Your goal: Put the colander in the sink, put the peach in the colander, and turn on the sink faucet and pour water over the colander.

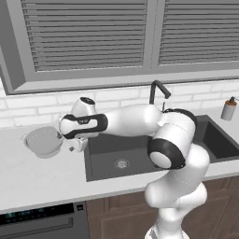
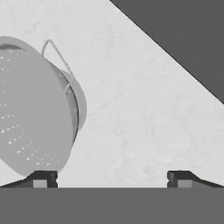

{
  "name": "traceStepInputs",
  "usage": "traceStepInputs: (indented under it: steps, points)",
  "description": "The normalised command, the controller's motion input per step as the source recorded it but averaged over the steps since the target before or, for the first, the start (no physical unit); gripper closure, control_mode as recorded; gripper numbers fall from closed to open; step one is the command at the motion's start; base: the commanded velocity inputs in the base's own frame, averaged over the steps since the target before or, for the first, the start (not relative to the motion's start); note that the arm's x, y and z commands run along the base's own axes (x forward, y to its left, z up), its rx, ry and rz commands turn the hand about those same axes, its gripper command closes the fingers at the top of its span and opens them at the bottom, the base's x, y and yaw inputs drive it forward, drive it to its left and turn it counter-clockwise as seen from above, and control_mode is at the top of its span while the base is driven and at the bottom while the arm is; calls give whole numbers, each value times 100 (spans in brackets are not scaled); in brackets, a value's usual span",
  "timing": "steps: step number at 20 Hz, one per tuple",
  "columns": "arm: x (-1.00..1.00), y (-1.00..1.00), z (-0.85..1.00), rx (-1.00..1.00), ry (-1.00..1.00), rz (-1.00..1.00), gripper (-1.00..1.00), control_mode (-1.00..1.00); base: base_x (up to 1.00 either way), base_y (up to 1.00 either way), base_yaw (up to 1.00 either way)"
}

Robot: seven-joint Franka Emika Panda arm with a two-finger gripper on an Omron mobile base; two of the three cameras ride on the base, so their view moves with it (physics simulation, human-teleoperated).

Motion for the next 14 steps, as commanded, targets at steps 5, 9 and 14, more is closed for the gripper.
traceStepInputs:
  steps: [5, 9, 14]
  points:
    - [30, 19, -23, -4, 0, 1, -100, -100, 0, 0, 0]
    - [30, 19, -20, -7, 0, 0, -100, -100, 0, 0, 0]
    - [24, 20, -18, -8, 0, 0, -100, -100, 0, 0, 0]
